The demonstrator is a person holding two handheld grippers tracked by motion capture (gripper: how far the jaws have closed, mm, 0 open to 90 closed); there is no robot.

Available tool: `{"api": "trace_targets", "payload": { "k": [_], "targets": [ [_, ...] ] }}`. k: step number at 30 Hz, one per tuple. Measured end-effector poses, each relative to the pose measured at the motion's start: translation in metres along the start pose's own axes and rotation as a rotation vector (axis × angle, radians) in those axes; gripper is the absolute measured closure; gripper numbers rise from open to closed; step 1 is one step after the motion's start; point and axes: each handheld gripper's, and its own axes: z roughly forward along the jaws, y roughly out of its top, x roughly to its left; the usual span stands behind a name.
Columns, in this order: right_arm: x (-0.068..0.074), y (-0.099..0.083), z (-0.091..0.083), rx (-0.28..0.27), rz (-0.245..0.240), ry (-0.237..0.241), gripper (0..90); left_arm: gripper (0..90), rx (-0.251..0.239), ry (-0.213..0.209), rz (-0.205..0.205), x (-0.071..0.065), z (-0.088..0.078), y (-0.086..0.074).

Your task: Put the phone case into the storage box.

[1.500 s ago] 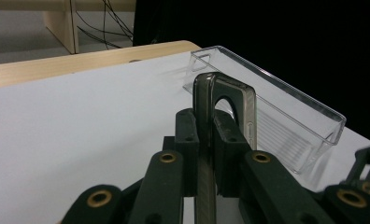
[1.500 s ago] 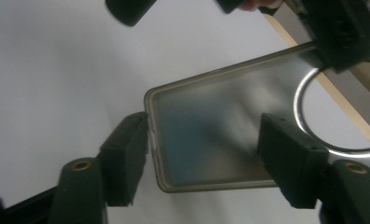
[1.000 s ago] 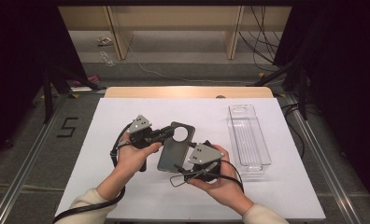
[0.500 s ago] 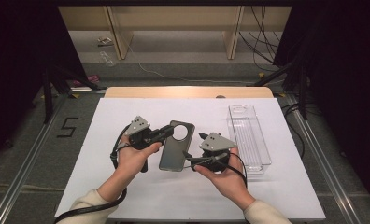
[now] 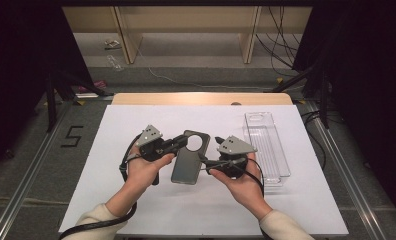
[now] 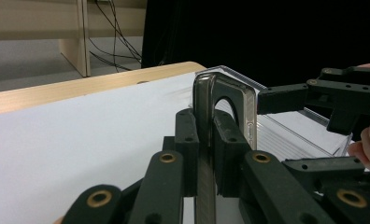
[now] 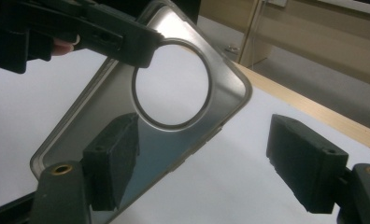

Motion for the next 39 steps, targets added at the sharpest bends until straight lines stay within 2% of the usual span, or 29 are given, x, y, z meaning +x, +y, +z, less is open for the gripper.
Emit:
{"api": "trace_targets", "payload": {
  "k": [11, 15, 19, 39],
  "targets": [
    [-0.007, 0.0, 0.004, -0.013, 0.049, -0.006, 26.8, 81.4, -0.018, 0.019, 0.006, -0.001, -0.001, 0.0],
    [-0.009, 0.001, 0.006, -0.021, 0.076, -0.007, 30.1, 81.4, -0.019, 0.021, 0.006, -0.001, -0.001, 0.0],
    [-0.01, 0.002, 0.007, -0.022, 0.076, -0.008, 33.7, 81.4, -0.021, 0.02, 0.007, -0.002, -0.001, 0.0],
    [-0.015, 0.002, 0.009, -0.025, 0.113, -0.011, 39.4, 81.4, -0.025, 0.031, 0.01, -0.001, -0.001, 0.0]
  ]
}}
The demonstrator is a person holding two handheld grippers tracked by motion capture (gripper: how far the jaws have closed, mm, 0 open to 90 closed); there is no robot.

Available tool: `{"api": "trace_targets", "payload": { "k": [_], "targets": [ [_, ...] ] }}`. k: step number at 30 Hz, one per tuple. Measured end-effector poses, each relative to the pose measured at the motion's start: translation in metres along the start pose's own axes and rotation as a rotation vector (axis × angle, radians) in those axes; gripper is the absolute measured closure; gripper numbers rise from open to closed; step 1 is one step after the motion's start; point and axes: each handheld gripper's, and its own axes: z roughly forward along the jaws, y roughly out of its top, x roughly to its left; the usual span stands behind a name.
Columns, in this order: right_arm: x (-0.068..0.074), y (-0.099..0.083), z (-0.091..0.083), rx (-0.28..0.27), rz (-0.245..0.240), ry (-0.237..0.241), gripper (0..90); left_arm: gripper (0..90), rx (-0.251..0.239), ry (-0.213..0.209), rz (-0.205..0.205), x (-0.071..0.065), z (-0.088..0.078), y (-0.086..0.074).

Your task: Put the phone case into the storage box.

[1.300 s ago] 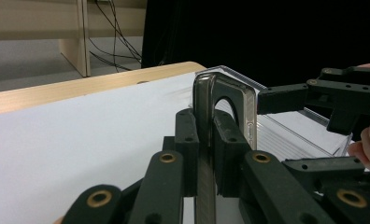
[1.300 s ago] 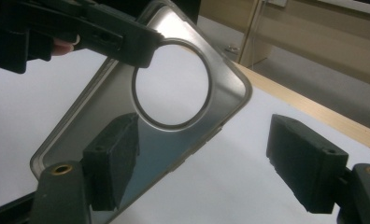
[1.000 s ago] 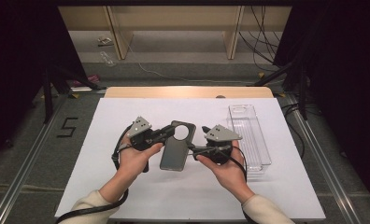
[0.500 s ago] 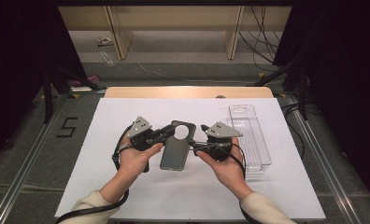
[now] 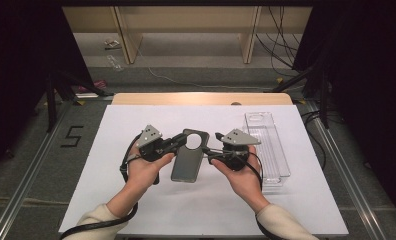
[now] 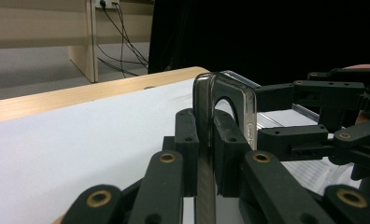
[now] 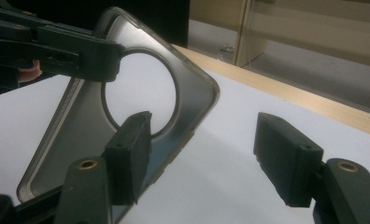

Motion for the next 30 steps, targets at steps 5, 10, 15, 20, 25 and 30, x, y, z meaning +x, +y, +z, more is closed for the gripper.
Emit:
{"api": "trace_targets", "payload": {
  "k": [5, 10, 15, 20, 25, 30],
  "targets": [
    [0.0001, 0.0005, -0.0005, -0.002, 0.003, -0.003, 42.3, 81.4, 0.0, -0.002, 0.002, -0.0001, 0.0002, -0.0001],
    [0.0002, 0.0009, 0.0001, -0.007, 0.011, -0.007, 44.6, 81.4, -0.004, 0.001, 0.0, -0.0001, -0.0001, 0.0],
    [0.0009, 0.001, 0.0008, -0.006, 0.012, -0.006, 47.1, 81.4, -0.002, 0.003, 0.005, -0.0002, 0.0002, -0.0004],
    [0.0014, 0.001, 0.0015, -0.008, 0.016, 0.003, 52.5, 81.4, -0.001, 0.002, 0.008, -0.0004, 0.0004, -0.0005],
    [0.0017, 0.0015, 0.0019, -0.006, 0.015, 0.002, 54.6, 81.4, -0.003, 0.003, 0.008, -0.0005, 0.0005, -0.0006],
    [0.0012, 0.001, 0.0025, -0.007, 0.023, 0.0, 56.5, 81.4, -0.003, 0.004, 0.01, -0.0004, 0.0005, -0.0007]
  ]
}}
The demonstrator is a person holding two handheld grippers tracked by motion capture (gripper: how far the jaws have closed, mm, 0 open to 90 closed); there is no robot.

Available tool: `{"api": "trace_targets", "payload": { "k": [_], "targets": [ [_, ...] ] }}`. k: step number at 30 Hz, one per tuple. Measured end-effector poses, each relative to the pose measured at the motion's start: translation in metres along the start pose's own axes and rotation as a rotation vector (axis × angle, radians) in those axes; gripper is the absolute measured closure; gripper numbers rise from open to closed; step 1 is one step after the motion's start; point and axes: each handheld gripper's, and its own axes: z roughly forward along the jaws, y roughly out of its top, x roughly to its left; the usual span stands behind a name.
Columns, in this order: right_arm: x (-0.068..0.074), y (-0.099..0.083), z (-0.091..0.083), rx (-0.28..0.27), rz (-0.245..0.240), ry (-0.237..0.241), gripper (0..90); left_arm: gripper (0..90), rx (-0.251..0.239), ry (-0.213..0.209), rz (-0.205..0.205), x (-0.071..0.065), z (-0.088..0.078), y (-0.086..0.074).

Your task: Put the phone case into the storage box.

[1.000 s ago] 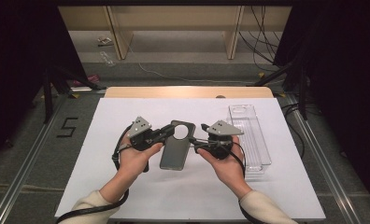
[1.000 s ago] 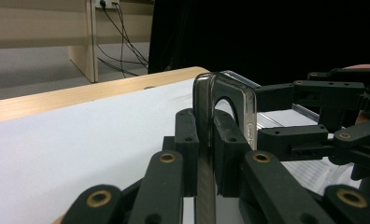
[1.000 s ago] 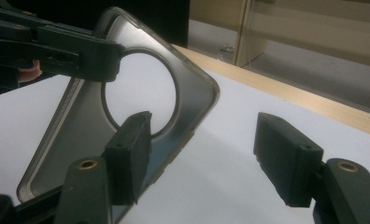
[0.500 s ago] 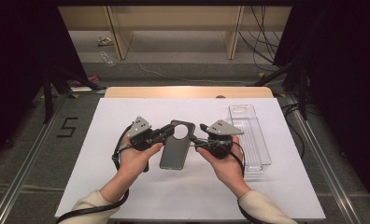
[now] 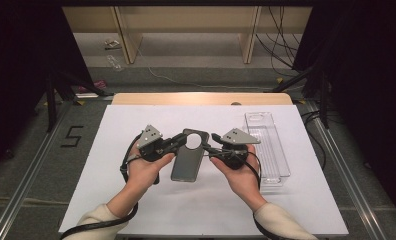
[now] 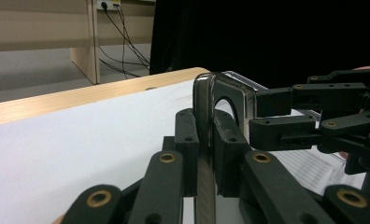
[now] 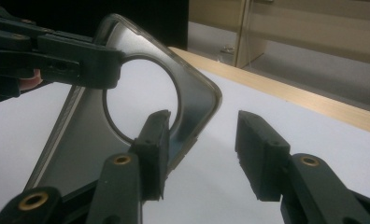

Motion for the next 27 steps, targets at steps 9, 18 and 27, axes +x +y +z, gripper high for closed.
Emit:
{"api": "trace_targets", "payload": {
  "k": [9, 18, 27],
  "targets": [
    [0.0002, 0.0001, 0.001, -0.004, 0.014, 0.002, 60.5, 81.4, 0.0, -0.001, 0.001, -0.0002, 0.0, 0.0002],
    [0.0002, 0.0003, 0.0011, -0.004, 0.016, -0.002, 63.5, 81.4, -0.001, 0.001, 0.005, -0.0002, 0.0001, 0.0002],
    [-0.0002, 0.0004, 0.0012, -0.004, 0.027, -0.001, 65.9, 81.4, 0.0, 0.0, 0.008, -0.0004, 0.0003, 0.0001]
  ]
}}
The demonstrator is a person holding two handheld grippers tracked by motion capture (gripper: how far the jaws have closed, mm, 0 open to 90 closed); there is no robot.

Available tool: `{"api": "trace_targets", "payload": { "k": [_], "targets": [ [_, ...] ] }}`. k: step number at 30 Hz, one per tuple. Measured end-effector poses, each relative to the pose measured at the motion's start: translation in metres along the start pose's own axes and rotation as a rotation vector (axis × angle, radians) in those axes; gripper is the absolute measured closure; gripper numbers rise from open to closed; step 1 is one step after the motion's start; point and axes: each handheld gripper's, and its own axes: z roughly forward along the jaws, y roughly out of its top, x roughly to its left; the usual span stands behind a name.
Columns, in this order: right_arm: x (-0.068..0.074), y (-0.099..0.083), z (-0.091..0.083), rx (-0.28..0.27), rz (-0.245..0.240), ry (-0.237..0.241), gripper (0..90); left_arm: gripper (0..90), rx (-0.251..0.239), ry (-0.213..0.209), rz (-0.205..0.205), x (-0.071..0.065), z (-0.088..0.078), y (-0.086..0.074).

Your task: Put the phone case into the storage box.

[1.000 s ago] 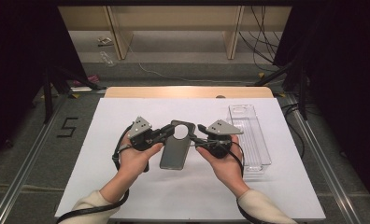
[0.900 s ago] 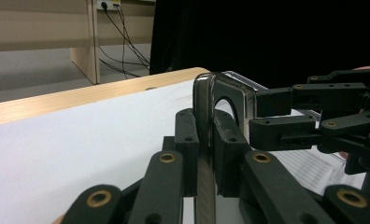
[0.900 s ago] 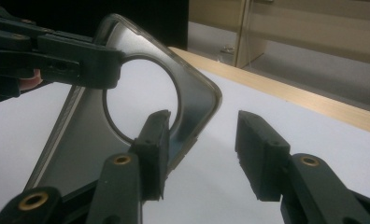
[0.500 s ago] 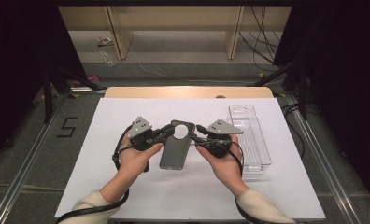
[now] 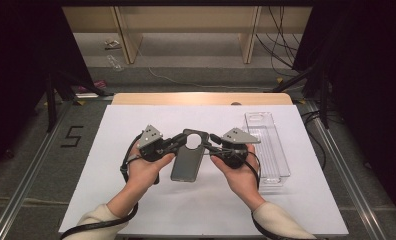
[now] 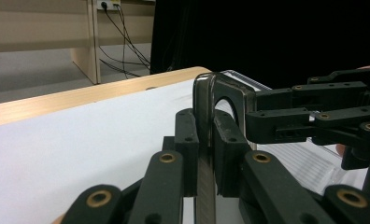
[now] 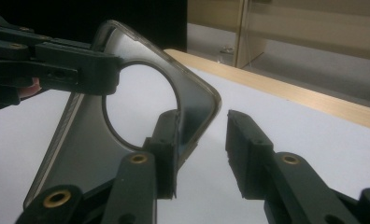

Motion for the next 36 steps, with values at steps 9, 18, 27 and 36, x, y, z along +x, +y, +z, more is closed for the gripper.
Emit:
{"api": "trace_targets", "payload": {
  "k": [9, 18, 27, 36],
  "targets": [
    [-0.0004, 0.0003, 0.0002, -0.005, 0.014, 0.001, 68.1, 81.4, 0.0, -0.002, -0.001, -0.0009, 0.0, -0.0001],
    [-0.0003, 0.0001, 0.0, -0.008, 0.021, 0.004, 73.5, 81.4, -0.003, -0.003, 0.0, -0.0014, 0.0002, -0.0003],
    [-0.0012, 0.0001, -0.0017, -0.011, 0.04, 0.0, 76.9, 81.4, 0.0, -0.006, 0.002, -0.0026, 0.0009, -0.0012],
    [-0.0023, 0.0024, -0.0072, -0.02, 0.07, -0.023, 82.5, 81.2, 0.008, -0.017, 0.012, -0.0056, 0.0029, -0.0034]
  ]
}}
